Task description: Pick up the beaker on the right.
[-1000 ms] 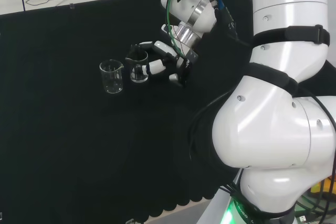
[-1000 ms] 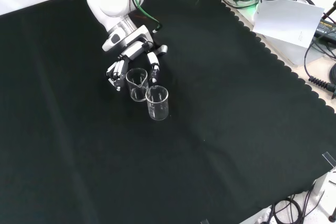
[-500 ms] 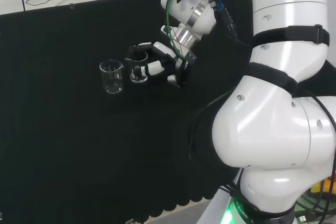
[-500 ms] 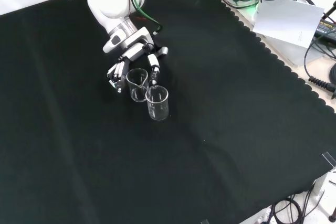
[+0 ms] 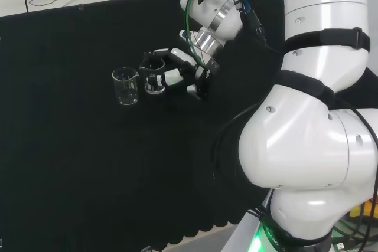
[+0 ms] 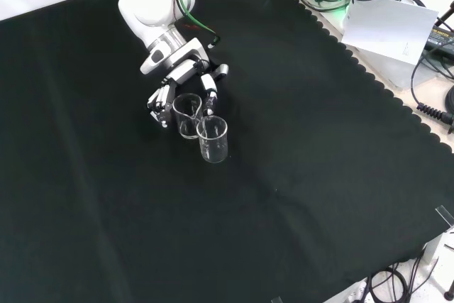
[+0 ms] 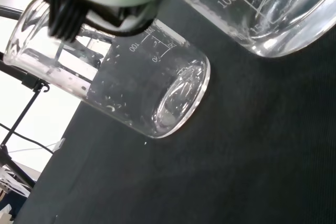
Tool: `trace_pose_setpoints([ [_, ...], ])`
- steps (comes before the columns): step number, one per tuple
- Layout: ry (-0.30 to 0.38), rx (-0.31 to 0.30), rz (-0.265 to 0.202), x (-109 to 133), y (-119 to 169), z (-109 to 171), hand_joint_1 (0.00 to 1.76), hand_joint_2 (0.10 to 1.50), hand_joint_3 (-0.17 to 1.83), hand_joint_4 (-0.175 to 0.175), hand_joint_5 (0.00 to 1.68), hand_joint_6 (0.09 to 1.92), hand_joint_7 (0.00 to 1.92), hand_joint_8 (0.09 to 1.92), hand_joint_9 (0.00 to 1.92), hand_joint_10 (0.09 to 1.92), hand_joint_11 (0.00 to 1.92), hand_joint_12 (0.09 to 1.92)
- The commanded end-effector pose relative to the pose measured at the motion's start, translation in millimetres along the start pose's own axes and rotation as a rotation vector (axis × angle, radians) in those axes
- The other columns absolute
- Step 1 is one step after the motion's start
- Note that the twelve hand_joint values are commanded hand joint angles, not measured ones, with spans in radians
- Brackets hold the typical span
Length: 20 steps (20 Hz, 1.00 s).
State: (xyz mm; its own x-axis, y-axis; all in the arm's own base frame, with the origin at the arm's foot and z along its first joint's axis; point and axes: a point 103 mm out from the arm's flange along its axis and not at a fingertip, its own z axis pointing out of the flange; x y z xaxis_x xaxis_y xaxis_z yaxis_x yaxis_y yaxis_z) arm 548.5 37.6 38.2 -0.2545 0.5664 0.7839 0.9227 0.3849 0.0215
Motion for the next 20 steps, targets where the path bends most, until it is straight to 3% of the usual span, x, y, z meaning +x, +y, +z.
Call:
trace_pose_setpoints([
  [1, -0.010, -0.004, 0.002, -1.2, 3.2, 0.5, 0.94, 0.51, 0.62, -0.032, 0.58, 0.12, 0.45, 0.66, 0.58, 0.56, 0.14, 1.35],
  [4, -0.015, -0.011, 0.015, -0.9, 3.5, -0.2, 1.01, 0.51, 0.63, -0.032, 0.61, 0.19, 0.46, 0.66, 0.61, 0.55, 0.17, 1.34],
  [8, -0.016, -0.010, 0.030, -3.3, 4.6, 3.1, 1.13, 0.51, 0.71, -0.023, 0.63, 0.77, 0.51, 0.64, 0.66, 0.51, 0.22, 1.33],
  [11, 0.002, -0.037, 0.038, -5.0, 3.7, 1.3, 1.17, 0.52, 0.74, -0.023, 0.72, 0.95, 0.57, 0.66, 0.71, 0.52, 0.25, 1.32],
  [13, 0.014, -0.068, 0.043, -3.5, 4.0, -1.0, 1.16, 0.69, 0.61, -0.059, 0.98, 0.92, 0.69, 0.68, 0.81, 0.53, 0.31, 1.32],
  [14, 0.017, -0.089, 0.047, -1.8, 4.0, -2.8, 1.17, 0.71, 0.61, -0.105, 1.07, 0.88, 0.83, 0.72, 0.91, 0.55, 0.44, 1.27],
  [15, 0.029, -0.109, 0.055, -0.3, 4.0, -5.3, 1.21, 0.71, 0.62, -0.059, 1.12, 0.89, 0.99, 0.72, 1.02, 0.59, 0.59, 1.21],
  [18, 0.019, -0.148, 0.074, 6.5, 5.8, -14.0, 1.40, 0.59, 0.76, -0.150, 1.17, 0.85, 1.30, 0.72, 1.28, 0.60, 0.99, 0.96],
  [20, -0.010, -0.156, 0.073, 10.0, 4.8, -24.7, 1.43, 0.55, 0.81, -0.170, 1.18, 0.81, 1.36, 0.70, 1.36, 0.59, 1.11, 0.86],
])
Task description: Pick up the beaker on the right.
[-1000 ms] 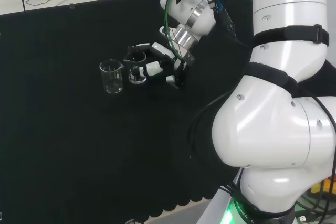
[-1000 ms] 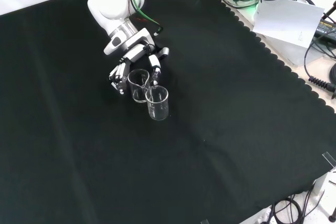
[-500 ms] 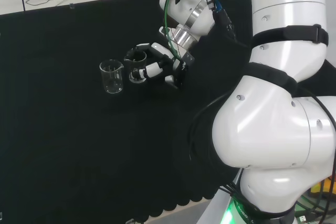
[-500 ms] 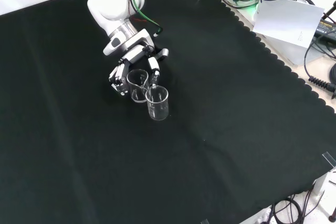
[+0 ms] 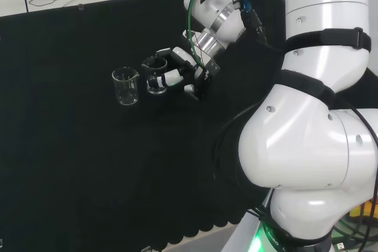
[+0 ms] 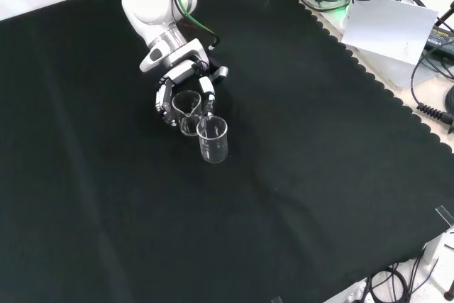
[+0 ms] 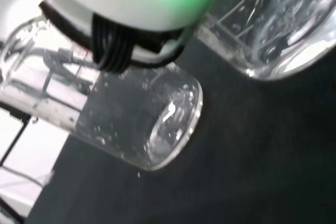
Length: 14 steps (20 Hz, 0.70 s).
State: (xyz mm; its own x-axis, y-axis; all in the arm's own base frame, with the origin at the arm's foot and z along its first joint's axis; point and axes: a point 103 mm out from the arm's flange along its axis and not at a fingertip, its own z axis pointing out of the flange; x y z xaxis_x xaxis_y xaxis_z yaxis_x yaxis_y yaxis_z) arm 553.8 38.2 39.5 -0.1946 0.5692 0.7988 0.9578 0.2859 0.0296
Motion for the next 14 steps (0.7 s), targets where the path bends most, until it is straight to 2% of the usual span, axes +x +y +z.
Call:
trace_pose_setpoints([
  [1, -0.047, -0.072, 0.010, 12.3, 0.7, -27.9, 1.44, 0.53, 0.83, -0.173, 1.18, 0.80, 1.37, 0.70, 1.38, 0.59, 1.13, 0.84],
  [4, -0.131, -0.069, -0.007, 21.1, -1.4, -42.8, 1.39, 0.62, 0.70, -0.175, 1.23, 0.72, 1.29, 0.71, 1.38, 0.65, 1.16, 0.79],
  [7, -0.202, -0.054, -0.020, 28.6, -5.4, -56.3, 1.33, 0.63, 0.70, -0.175, 1.25, 0.70, 1.30, 0.68, 1.45, 0.70, 1.18, 0.77],
  [14, -0.305, 0.006, -0.013, 47.7, -15.9, -74.8, 1.31, 0.60, 0.76, -0.175, 1.23, 0.77, 1.29, 0.75, 1.48, 0.74, 1.18, 0.74],
])
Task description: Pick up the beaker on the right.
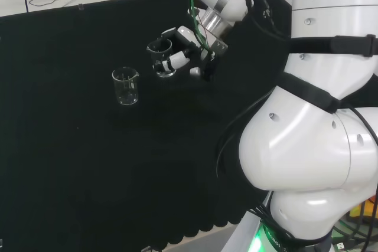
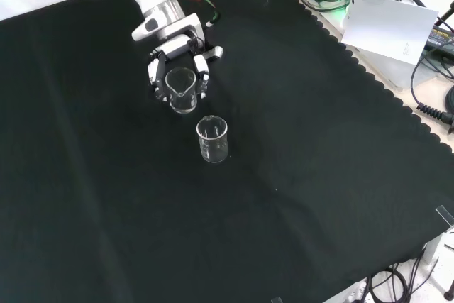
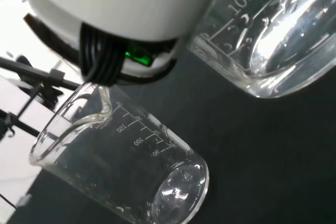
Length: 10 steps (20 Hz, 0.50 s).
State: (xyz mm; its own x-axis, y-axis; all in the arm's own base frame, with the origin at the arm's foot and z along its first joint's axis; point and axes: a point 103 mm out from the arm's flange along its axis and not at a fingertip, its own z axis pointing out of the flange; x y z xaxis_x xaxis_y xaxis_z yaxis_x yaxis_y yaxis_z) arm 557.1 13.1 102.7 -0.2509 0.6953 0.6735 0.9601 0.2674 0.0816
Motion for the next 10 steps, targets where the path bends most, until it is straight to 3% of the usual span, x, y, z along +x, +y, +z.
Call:
trace_pose_setpoints([
  [1, -0.131, 0.065, 0.006, 12.3, -13.7, -21.7, 1.31, 0.60, 0.77, -0.175, 1.22, 0.78, 1.28, 0.76, 1.48, 0.74, 1.18, 0.74],
  [10, -0.219, 0.148, 0.016, 33.8, -18.1, -31.5, 1.31, 0.59, 0.80, -0.175, 1.20, 0.83, 1.26, 0.81, 1.48, 0.77, 1.18, 0.74],
])
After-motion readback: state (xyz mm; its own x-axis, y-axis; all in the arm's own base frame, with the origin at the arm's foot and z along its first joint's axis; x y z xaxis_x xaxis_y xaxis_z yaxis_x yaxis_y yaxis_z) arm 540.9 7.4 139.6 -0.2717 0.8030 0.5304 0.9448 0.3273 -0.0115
